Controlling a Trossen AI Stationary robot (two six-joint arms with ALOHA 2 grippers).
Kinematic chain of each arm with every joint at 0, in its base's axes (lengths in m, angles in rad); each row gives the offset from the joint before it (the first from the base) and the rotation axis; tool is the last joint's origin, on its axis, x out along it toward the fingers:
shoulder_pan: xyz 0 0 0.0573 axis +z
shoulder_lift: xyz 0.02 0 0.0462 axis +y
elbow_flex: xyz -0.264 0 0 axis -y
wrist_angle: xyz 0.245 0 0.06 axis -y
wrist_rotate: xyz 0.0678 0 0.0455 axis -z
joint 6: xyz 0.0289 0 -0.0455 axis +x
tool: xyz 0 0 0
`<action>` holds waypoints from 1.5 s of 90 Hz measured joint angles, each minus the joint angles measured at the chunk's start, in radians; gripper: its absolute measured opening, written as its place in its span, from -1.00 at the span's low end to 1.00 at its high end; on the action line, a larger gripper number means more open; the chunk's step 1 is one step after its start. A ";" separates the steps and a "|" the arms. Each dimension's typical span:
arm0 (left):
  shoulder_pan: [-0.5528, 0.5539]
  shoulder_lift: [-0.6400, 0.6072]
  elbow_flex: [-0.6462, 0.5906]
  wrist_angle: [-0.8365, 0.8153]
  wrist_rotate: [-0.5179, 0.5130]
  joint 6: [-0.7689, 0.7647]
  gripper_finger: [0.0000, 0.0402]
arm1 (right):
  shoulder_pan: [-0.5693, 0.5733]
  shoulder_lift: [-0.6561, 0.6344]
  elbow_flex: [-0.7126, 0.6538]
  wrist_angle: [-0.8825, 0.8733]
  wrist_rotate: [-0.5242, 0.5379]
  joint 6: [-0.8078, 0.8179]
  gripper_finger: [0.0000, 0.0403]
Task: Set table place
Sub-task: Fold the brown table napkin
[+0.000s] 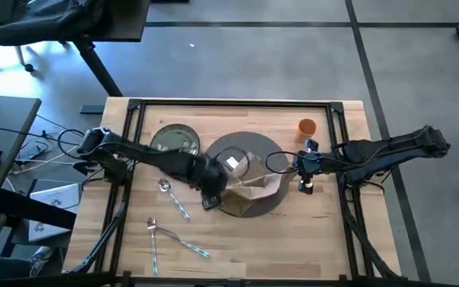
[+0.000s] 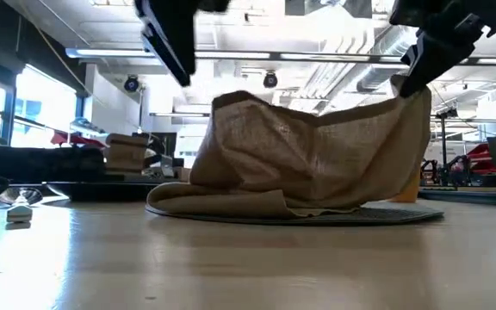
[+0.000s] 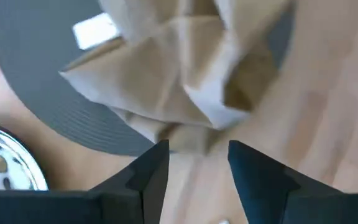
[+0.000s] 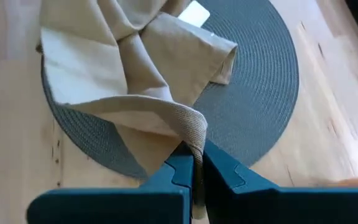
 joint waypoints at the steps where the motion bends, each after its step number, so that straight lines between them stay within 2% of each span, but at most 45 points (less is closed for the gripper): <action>1: -0.012 0.002 -0.002 0.008 -0.005 0.011 -0.25 | 0.000 0.000 0.000 0.001 0.000 -0.003 -1.00; 9: -0.085 0.011 -0.043 0.135 -0.024 0.118 -0.25 | 0.000 0.000 0.000 0.011 0.000 -0.018 -1.00; 15: -0.121 0.019 -0.075 0.246 -0.025 0.131 -0.24 | 0.000 0.000 0.000 0.020 0.000 -0.025 -1.00; 21: -0.128 0.027 -0.103 0.321 -0.024 0.046 -0.24 | 0.000 0.000 0.000 0.022 -0.001 -0.025 -1.00; 34: -0.107 0.059 -0.171 0.339 -0.036 -0.221 -0.24 | 0.000 0.000 0.000 0.021 -0.002 -0.025 -1.00; 48: -0.091 0.058 -0.249 0.417 -0.032 -0.415 -0.24 | 0.000 0.000 0.000 0.025 -0.002 -0.041 -1.00; 63: -0.060 0.058 -0.310 0.592 -0.043 -0.470 -0.24 | 0.000 0.000 0.000 0.037 -0.001 -0.052 -1.00; 75: -0.054 0.058 -0.360 0.606 -0.035 -0.485 -0.24 | -0.001 0.000 0.000 0.048 -0.001 -0.059 -1.00; 87: -0.039 0.058 -0.376 0.594 -0.151 -0.461 -0.24 | -0.002 0.000 0.000 0.055 0.001 -0.060 -1.00; 98: 0.013 0.044 -0.375 0.686 -0.257 -0.365 -0.24 | -0.002 0.000 0.000 0.059 0.011 -0.058 -1.00; 122: 0.188 0.064 -0.374 0.893 -0.216 -0.068 -0.24 | -0.002 0.000 0.000 0.066 0.013 -0.056 -1.00; 135: 0.249 0.043 -0.374 0.884 -0.178 -0.002 -0.24 | -0.002 0.000 0.000 0.065 0.013 -0.051 -1.00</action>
